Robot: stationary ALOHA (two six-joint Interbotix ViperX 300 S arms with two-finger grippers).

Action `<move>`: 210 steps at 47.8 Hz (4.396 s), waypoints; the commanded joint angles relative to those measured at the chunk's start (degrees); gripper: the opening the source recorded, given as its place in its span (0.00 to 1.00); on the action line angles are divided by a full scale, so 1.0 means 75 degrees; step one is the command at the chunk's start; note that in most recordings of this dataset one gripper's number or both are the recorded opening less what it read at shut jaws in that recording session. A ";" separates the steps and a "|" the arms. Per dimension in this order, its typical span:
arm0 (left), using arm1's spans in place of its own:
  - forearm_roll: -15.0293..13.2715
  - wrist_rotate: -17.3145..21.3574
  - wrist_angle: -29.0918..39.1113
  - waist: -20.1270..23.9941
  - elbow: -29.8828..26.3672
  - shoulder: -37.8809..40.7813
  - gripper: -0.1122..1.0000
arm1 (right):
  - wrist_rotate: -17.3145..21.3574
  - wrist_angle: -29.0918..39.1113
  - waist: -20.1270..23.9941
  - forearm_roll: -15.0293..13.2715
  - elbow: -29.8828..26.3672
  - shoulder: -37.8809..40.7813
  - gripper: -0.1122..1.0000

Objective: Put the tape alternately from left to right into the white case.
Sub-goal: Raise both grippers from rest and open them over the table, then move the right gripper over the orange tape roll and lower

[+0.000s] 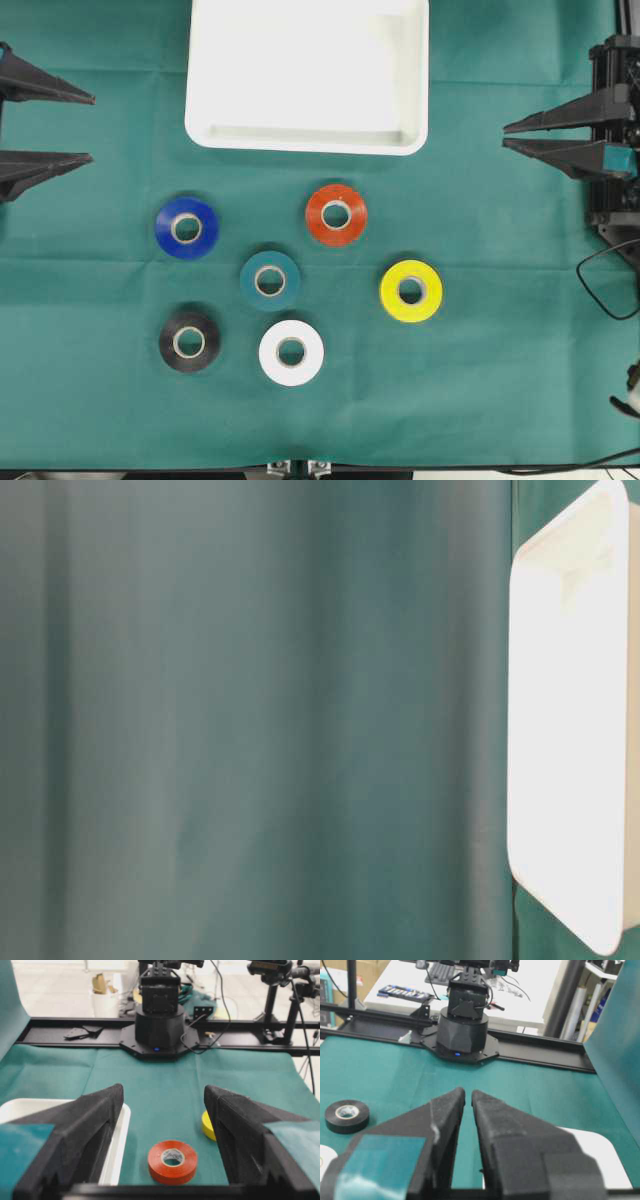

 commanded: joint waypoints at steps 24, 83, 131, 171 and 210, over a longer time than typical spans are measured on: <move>-0.0164 -0.0012 -0.0047 -0.0492 0.0141 0.0070 0.01 | 0.0082 0.0363 -0.0059 -0.0012 0.0023 0.0082 0.08; -0.0188 -0.0012 0.1137 -0.0492 -0.0504 0.1688 0.77 | 0.0785 0.0867 -0.0211 -0.0012 -0.0832 0.1863 0.83; -0.0211 -0.0328 0.4020 -0.0480 -0.1676 0.3387 0.77 | 0.0785 0.3422 -0.0023 -0.0012 -0.3129 0.4793 0.83; -0.0211 -0.0328 0.4020 -0.0480 -0.1570 0.3387 0.77 | 0.1465 0.4266 0.0879 -0.0012 -0.4078 0.6398 0.83; -0.0211 -0.0340 0.4020 -0.0480 -0.1523 0.3387 0.76 | 0.1477 0.4277 0.0891 -0.0012 -0.4605 0.7758 0.83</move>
